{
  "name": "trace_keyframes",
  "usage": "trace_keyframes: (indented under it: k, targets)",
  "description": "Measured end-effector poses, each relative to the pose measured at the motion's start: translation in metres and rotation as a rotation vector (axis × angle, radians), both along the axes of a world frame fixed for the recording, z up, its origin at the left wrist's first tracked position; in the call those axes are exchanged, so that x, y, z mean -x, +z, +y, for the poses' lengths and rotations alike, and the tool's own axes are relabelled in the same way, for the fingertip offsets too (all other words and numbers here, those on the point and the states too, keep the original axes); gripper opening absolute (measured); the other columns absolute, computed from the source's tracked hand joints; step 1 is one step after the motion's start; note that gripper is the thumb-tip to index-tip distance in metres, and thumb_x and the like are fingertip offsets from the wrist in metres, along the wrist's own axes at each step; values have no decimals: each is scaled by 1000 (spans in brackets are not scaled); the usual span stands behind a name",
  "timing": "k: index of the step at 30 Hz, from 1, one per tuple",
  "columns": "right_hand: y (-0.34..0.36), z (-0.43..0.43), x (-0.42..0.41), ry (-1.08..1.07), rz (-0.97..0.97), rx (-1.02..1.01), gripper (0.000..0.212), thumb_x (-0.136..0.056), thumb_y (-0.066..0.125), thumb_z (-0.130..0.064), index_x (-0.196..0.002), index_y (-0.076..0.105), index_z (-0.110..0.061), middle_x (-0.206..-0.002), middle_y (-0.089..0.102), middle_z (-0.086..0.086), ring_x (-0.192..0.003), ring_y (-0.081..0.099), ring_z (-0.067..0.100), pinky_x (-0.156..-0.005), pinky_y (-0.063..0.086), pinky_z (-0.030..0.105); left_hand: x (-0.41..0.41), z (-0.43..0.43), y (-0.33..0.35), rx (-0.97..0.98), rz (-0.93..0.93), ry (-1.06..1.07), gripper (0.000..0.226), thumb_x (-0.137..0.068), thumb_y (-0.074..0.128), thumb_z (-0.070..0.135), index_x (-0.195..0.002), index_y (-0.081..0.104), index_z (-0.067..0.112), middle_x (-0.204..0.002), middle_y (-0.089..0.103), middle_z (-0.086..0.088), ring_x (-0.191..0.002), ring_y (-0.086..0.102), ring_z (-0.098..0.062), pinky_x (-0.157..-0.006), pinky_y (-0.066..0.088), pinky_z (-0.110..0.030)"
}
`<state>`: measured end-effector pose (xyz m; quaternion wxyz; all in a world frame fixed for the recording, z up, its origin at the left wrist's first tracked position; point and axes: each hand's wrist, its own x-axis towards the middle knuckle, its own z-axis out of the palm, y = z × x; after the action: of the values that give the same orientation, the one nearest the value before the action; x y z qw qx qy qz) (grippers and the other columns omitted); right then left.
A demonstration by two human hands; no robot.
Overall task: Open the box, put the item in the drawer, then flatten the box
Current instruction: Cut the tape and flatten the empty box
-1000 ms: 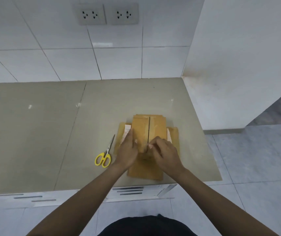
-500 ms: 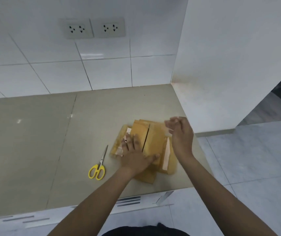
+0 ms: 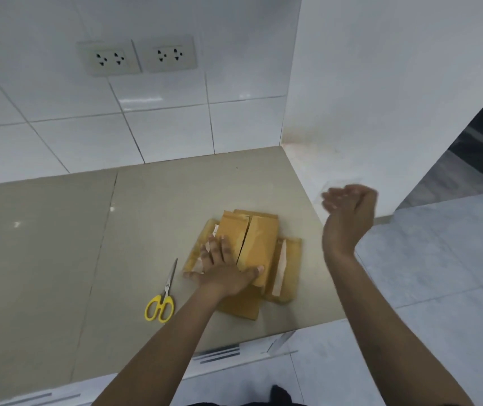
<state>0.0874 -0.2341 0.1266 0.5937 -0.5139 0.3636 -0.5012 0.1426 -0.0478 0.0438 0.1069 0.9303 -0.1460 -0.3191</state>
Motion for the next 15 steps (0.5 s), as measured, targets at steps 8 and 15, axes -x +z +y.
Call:
trace_keyframes:
  k: [8, 15]
  targets:
    - [8, -59, 32, -132, 281, 356, 19, -96, 35, -12, -89, 53, -11, -84, 63, -3, -76, 60, 12, -73, 52, 35, -10, 1, 1, 82, 30, -39, 119, -73, 45, 81, -144, -30, 23, -152, -38, -6, -142, -28, -35, -111, -2, -66]
    - [-79, -53, 88, -50, 783, 602, 19, -99, 38, -9, -100, 57, -4, -85, 59, 5, -79, 57, 25, -69, 35, 27, -7, 2, -6, 115, -25, -37, 117, -73, 44, 81, -145, -27, 23, -154, -35, -6, -142, -27, -34, -112, -1, -64]
